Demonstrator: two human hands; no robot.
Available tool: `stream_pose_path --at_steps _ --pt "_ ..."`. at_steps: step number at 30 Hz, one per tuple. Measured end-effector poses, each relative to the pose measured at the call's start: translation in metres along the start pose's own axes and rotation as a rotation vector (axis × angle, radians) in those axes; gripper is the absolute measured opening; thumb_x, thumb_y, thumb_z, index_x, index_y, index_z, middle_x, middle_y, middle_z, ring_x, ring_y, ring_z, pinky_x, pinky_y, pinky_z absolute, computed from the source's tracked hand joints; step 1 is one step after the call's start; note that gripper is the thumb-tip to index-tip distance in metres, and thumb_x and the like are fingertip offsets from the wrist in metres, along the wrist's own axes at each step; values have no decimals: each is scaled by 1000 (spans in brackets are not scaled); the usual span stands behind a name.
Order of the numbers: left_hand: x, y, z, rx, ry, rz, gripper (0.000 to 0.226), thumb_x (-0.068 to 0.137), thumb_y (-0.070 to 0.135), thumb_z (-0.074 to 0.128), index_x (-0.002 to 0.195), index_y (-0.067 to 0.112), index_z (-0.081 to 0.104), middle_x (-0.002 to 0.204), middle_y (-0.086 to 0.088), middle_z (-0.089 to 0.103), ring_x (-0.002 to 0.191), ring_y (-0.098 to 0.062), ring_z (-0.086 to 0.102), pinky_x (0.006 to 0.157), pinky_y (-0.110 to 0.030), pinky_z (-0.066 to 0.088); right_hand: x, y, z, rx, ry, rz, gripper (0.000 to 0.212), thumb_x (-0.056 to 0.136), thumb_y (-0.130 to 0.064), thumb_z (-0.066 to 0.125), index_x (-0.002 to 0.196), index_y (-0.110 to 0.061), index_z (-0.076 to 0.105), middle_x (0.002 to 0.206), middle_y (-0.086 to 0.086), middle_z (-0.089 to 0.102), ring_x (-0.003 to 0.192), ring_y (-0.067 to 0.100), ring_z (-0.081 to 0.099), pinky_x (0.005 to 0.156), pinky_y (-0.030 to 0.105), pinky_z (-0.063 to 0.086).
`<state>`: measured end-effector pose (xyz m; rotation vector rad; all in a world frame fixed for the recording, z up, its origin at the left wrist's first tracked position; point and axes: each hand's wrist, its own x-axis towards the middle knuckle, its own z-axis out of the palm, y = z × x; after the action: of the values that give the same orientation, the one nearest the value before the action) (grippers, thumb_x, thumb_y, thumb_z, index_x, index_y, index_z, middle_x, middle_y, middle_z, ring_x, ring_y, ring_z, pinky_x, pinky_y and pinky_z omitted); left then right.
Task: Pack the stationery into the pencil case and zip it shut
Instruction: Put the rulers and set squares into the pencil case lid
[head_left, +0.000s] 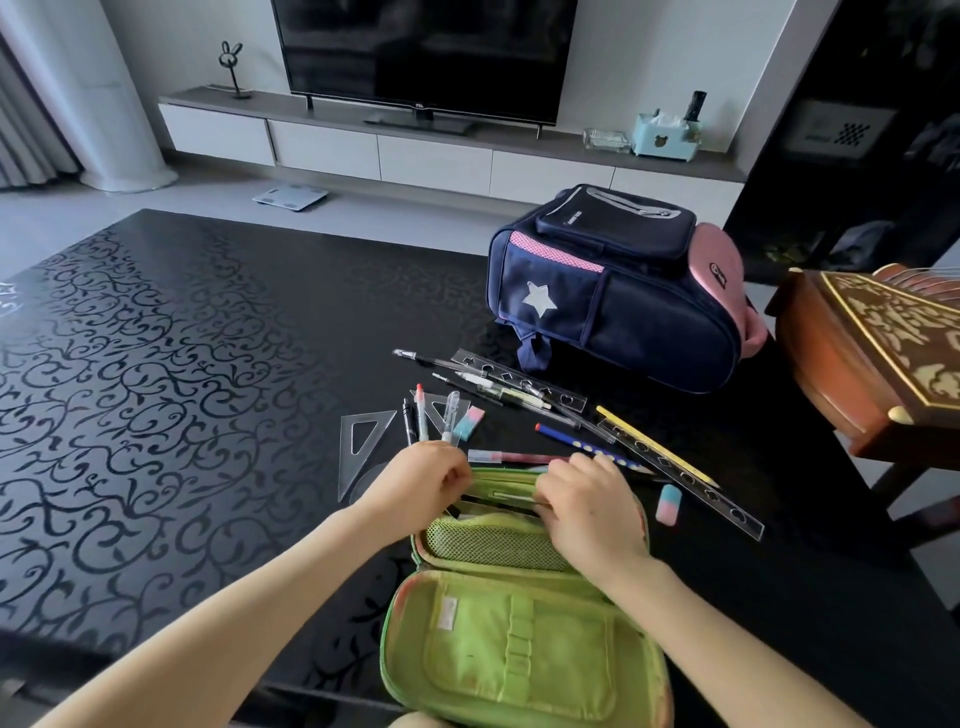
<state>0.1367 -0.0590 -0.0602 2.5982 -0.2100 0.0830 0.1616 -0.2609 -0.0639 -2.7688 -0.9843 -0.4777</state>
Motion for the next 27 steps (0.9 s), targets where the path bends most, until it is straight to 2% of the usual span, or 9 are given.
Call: stream_pose_path --at_steps 2,4,7,9,12,13,17,21,27 --pt "-2 1 -1 -5 -12 9 12 86 16 60 83 8 68 83 -3 67 76 -15 58 71 -25 47 0 -7 9 -103 83 -26 24 60 6 69 54 -14 58 57 -3 55 57 19 49 56 28 40" --pt "-3 0 -1 -12 -14 17 11 86 16 61 84 8 68 83 -4 67 74 -13 55 70 -24 45 -1 -12 14 -163 107 -46 21 68 3 60 53 -12 58 61 1 56 60 21 49 57 31 41" --pt "-4 -3 -2 -29 -13 7 13 85 21 63 85 10 70 80 1 64 72 -10 52 69 -21 44 -1 -13 9 -166 -39 -122 20 64 -6 75 51 -18 67 62 -4 55 64 19 47 61 30 36" --pt "-4 -3 -4 -43 -15 3 12 84 21 64 86 11 71 80 3 63 71 -9 52 66 -18 42 7 -3 1 6 -83 -101 16 66 -15 78 55 -24 70 60 -9 52 63 14 40 62 27 29" --pt "1 -4 -6 -62 -27 -20 11 83 19 65 87 12 73 81 6 62 71 -8 53 62 -10 37 45 11 -13 437 -50 168 22 82 -23 63 62 -20 71 64 -7 55 67 18 47 62 30 34" --pt "2 -5 -6 -74 -34 -32 11 83 19 65 87 13 73 80 8 61 71 -8 53 61 -7 36 61 15 -9 468 -43 246 21 84 -24 62 67 -19 73 68 -5 58 72 20 50 66 32 37" --pt "4 -8 -8 -95 -61 -38 11 83 22 66 84 15 73 76 12 59 66 -1 51 61 -4 36 116 19 32 127 -189 362 19 88 -36 59 91 -24 73 98 3 65 95 27 56 82 35 40" --pt "4 -11 -7 -108 -67 -15 12 83 22 66 86 13 73 76 9 58 66 1 50 61 -4 36 143 15 71 2 -238 371 23 88 -37 59 102 -22 69 109 4 65 104 27 55 87 35 37" --pt "4 -10 -6 -104 -62 -9 11 84 20 65 87 12 72 87 0 67 73 -6 53 63 -4 36 144 9 72 -227 -216 167 18 91 -9 49 101 -11 64 106 7 66 104 28 55 89 36 36"
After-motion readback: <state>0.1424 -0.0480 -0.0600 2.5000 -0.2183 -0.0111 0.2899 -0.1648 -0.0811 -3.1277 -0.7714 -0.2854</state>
